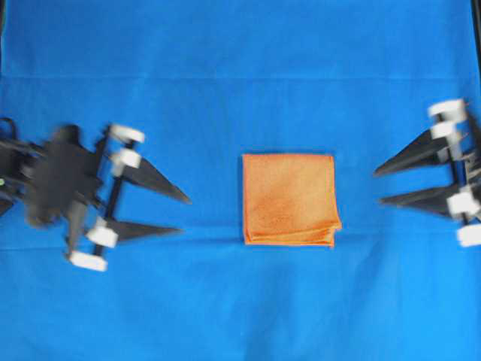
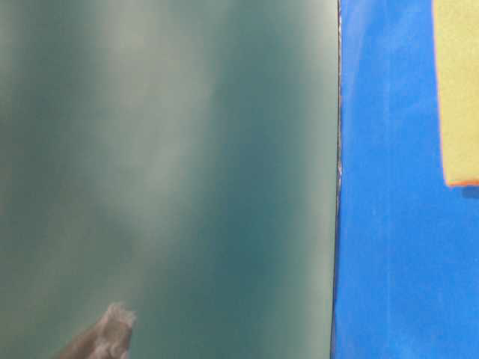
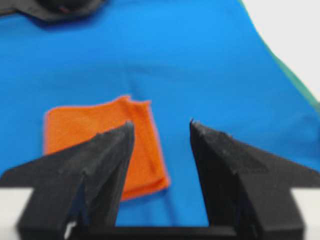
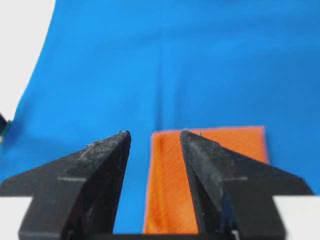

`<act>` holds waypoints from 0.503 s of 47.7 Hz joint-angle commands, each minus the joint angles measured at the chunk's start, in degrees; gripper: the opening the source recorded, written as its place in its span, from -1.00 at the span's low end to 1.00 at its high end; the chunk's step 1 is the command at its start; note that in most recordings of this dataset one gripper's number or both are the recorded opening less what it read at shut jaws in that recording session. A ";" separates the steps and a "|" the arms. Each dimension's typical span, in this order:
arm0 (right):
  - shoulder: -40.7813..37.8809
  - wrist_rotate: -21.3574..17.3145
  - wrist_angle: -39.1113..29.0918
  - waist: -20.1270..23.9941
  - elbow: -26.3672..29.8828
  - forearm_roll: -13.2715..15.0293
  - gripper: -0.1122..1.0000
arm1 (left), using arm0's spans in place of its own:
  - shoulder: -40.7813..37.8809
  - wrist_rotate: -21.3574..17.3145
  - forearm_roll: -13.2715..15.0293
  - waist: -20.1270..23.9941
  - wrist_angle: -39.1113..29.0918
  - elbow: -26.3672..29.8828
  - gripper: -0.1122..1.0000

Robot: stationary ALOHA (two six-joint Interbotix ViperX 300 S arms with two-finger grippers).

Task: Fold a vertical towel.

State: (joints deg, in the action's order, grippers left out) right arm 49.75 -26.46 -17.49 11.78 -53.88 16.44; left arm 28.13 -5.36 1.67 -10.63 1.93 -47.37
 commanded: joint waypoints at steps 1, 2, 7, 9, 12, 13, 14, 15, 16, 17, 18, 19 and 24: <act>3.25 0.00 -2.29 -0.09 0.79 2.02 0.12 | 5.80 -0.18 0.00 1.67 0.09 -2.20 0.02; 4.13 0.00 -2.90 -0.18 0.70 2.46 0.12 | 7.12 -0.18 0.09 1.93 -0.09 -2.90 0.03; 8.53 -0.44 -5.45 -0.44 -0.70 4.39 0.12 | 13.89 -0.62 0.00 3.16 -1.23 -6.24 0.03; 10.11 -0.53 -5.98 -0.79 -1.58 4.83 0.12 | 16.70 -0.70 0.00 3.69 -1.76 -7.73 0.02; 12.39 -0.62 -6.15 -1.67 -2.99 5.01 0.12 | 21.45 -0.79 0.00 4.57 -2.72 -10.46 0.02; 13.18 -0.62 -6.15 -2.02 -3.52 5.01 0.12 | 22.85 -0.79 0.09 4.75 -2.90 -11.25 0.02; 13.89 -0.70 -6.15 -2.46 -4.13 5.01 0.12 | 24.08 -0.79 0.00 5.01 -3.16 -12.04 0.02; 14.68 -0.70 -6.15 -2.90 -4.75 5.01 0.12 | 25.31 -0.79 0.00 5.27 -3.25 -12.92 0.02; 15.82 -0.79 -6.15 -3.69 -5.71 5.10 0.12 | 26.63 -0.79 0.00 5.45 -3.34 -13.89 0.02; 16.52 -0.79 -6.06 -4.22 -6.42 5.01 0.12 | 27.77 -0.70 0.09 5.80 -3.34 -14.77 0.02; 17.31 -0.79 -6.06 -4.75 -7.03 5.01 0.12 | 29.09 -0.70 0.00 6.06 -3.34 -15.73 0.02; 17.93 -0.88 -6.06 -5.27 -7.56 5.01 0.12 | 31.03 -0.53 0.00 6.50 -3.43 -17.14 0.02; 20.48 -0.88 -5.71 -8.00 -11.16 4.83 0.12 | 37.09 0.00 0.00 7.47 -3.43 -21.80 0.02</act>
State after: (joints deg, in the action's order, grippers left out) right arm 69.17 -27.25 -23.73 5.54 -63.81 21.18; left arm 61.52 -5.63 1.67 -3.96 -1.67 -67.15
